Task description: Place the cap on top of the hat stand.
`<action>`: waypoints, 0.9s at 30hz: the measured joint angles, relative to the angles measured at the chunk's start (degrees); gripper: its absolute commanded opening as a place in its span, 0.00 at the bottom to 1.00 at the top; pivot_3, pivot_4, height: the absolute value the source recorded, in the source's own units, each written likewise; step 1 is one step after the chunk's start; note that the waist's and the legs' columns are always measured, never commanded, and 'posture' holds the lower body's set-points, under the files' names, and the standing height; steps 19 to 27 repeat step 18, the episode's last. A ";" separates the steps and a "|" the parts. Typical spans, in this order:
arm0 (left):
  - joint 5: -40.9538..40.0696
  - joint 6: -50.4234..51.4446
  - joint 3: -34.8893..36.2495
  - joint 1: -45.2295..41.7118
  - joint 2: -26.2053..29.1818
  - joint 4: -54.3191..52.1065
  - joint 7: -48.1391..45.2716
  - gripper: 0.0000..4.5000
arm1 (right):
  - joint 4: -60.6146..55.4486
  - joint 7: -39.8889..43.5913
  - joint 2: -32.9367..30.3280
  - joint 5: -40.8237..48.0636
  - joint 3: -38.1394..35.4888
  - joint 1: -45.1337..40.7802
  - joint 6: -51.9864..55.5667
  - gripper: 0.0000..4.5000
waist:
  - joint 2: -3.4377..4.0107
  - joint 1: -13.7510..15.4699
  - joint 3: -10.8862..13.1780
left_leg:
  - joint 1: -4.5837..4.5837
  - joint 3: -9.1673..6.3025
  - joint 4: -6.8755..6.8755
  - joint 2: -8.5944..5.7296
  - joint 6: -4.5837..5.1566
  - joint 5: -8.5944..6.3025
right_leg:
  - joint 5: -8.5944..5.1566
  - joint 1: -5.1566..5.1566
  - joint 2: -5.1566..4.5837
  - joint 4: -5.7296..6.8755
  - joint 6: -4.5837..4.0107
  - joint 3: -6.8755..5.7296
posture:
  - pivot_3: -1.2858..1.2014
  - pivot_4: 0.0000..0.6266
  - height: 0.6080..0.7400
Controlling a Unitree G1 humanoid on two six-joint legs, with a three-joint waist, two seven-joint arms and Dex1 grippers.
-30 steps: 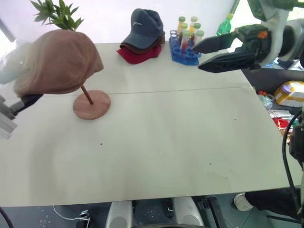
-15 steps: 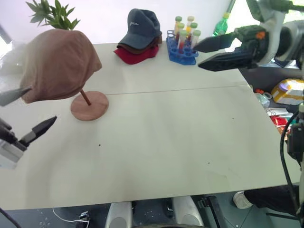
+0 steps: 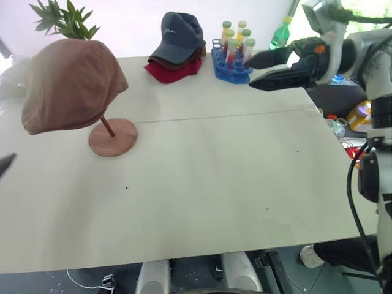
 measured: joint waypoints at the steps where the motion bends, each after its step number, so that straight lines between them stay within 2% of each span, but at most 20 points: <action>1: -1.39 3.26 1.48 0.28 1.84 4.22 -2.33 0.99 | -0.16 0.02 -0.47 0.61 0.21 -0.25 -0.03 1.00 | 0.00 -0.03 0.00 | 0.00 0.01 -0.01 0.00 0.00 0.00 | 0.00 0.00 0.01 -0.02 0.00 -0.01 | 0.52 0.24 0.91; 4: -0.10 8.94 3.54 0.95 7.20 16.86 -13.13 0.99 | -1.21 0.08 -2.33 2.09 0.95 -0.40 -0.04 1.00 | -0.01 -0.05 -0.01 | 0.02 0.04 -0.01 -0.01 -0.18 -0.12 | 0.00 -0.07 0.00 -0.06 -0.01 -0.01 | 0.52 0.24 0.91; 9: 15.65 6.21 3.56 1.20 19.56 36.76 -34.31 0.99 | -1.26 0.12 -3.01 2.29 1.47 -0.75 -0.07 1.00 | -0.08 0.04 -0.05 | 0.02 0.07 -0.04 -0.01 -0.26 -0.16 | 0.03 -0.27 -0.06 -0.10 -0.06 -0.04 | 0.52 0.24 0.91; 11: 22.22 3.48 3.40 -3.37 25.13 45.84 -39.96 0.99 | -1.35 0.13 -3.31 2.23 1.47 -0.73 -0.04 1.00 | -0.08 0.03 -0.06 | -0.06 0.15 -0.08 -0.01 -0.29 -0.18 | 0.04 -0.38 -0.14 -0.11 -0.07 -0.04 | 0.52 0.24 0.91; 15: 30.44 0.77 1.74 -13.21 33.50 58.02 -44.02 0.99 | -2.62 0.01 -3.54 1.63 1.22 -0.67 0.25 1.00 | -0.12 -0.11 -0.08 | -0.16 0.38 -0.23 0.00 -0.32 -0.21 | 0.05 -0.39 -0.19 -0.13 -0.05 -0.04 | 0.52 0.24 0.91; 18: 33.30 -1.59 -3.44 -19.99 36.45 62.74 -44.75 0.99 | -2.92 -0.69 -3.49 1.18 0.39 -0.66 1.03 1.00 | -0.11 -0.29 -0.07 | -0.19 0.47 -0.34 0.04 -0.22 -0.15 | 0.07 -0.45 -0.12 -0.06 0.01 -0.04 | 0.52 0.24 0.91; 27: 33.30 -1.59 -3.44 -19.99 36.45 62.74 -44.75 0.99 | -2.92 -0.69 -3.49 1.18 0.39 -0.66 1.03 1.00 | -0.11 -0.29 -0.07 | -0.19 0.47 -0.34 0.04 -0.22 -0.15 | 0.07 -0.45 -0.12 -0.06 0.01 -0.04 | 0.52 0.24 0.91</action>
